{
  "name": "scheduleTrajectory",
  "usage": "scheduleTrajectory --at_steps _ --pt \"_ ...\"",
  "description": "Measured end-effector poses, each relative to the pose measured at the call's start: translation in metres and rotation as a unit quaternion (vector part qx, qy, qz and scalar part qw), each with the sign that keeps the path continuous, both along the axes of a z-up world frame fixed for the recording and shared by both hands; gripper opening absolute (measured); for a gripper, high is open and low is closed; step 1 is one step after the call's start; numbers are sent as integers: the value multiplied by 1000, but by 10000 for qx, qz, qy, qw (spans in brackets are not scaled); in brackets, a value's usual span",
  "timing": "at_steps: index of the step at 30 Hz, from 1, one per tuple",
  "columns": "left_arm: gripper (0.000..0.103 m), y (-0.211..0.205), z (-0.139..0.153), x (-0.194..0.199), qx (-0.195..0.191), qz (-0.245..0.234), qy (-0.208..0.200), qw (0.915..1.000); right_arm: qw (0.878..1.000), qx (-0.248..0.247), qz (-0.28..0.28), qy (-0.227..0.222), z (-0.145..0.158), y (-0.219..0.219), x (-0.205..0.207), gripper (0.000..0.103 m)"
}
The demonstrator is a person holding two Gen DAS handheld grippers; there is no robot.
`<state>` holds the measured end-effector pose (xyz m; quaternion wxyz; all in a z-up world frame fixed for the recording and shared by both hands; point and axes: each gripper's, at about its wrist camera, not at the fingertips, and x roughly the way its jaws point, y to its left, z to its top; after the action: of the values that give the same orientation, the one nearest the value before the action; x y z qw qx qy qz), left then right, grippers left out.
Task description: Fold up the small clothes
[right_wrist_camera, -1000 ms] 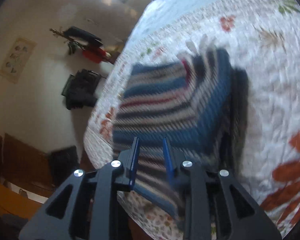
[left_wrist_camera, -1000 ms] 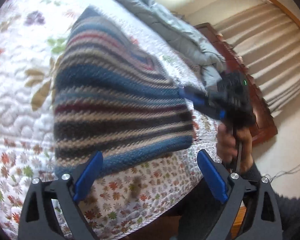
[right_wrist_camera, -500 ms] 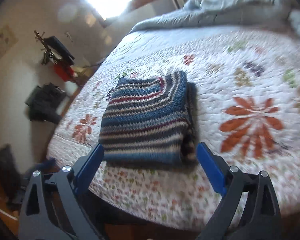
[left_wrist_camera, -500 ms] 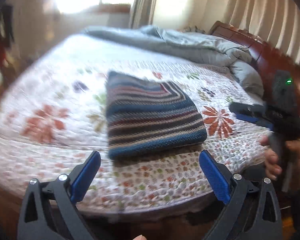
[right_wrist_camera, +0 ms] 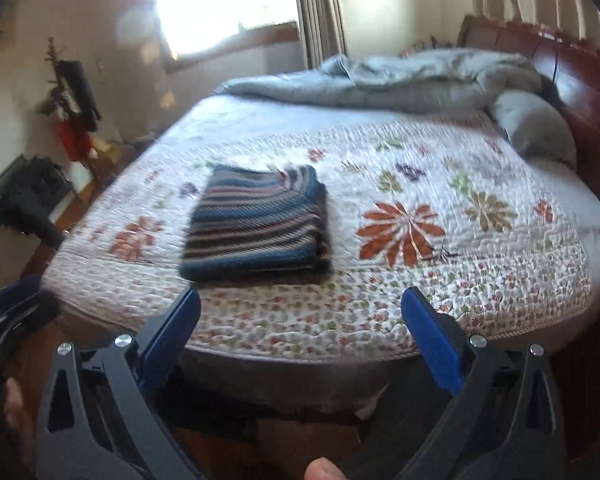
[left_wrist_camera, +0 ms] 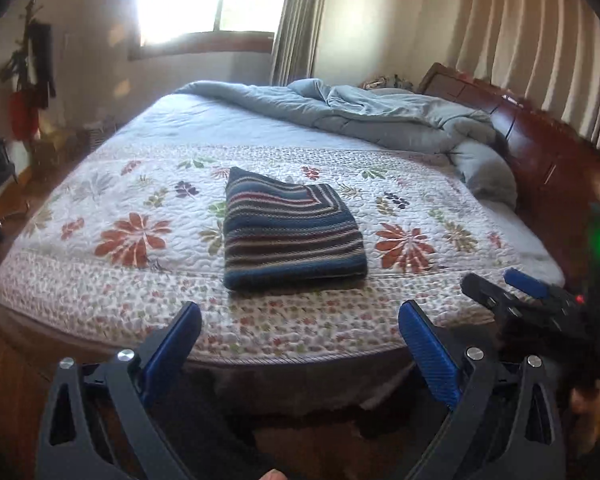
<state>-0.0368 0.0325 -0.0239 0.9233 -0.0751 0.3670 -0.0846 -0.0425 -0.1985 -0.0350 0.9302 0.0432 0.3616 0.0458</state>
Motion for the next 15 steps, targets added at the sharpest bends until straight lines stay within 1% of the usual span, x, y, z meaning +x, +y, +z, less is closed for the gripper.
scheduleTrajectory --at_steps 1,2,3,5,6,8,10,13,15 --pt "99 2 0 0 -136 4 28 9999 10000 19 -8 -73 6 2 -10 100" --pt "99 6 1 -2 -175 115 7 9998 10000 -16 29 -88 10 5 -14 100" --pt "99 7 2 -4 -88 232 -50 9997 9999 -74 48 -104 14 8 -19 100" --pt "99 3 2 -10 345 452 -172 9982 9996 -254 28 -140 17 14 -23 100" --pt "99 1 2 -11 446 467 -185 9977 9994 -296 50 -168 18 16 -24 100" --pt "99 0 -1 -11 418 352 -132 9984 9989 -425 44 -174 19 20 -24 100" --pt "99 -1 -5 -8 380 265 -73 9989 9989 -439 65 -132 17 22 -20 100" --pt "99 0 -20 2 165 125 248 9995 9988 -479 86 -25 9 23 -11 100" --pt "99 0 -29 8 211 214 389 9988 9987 -493 97 76 3 24 -4 100"
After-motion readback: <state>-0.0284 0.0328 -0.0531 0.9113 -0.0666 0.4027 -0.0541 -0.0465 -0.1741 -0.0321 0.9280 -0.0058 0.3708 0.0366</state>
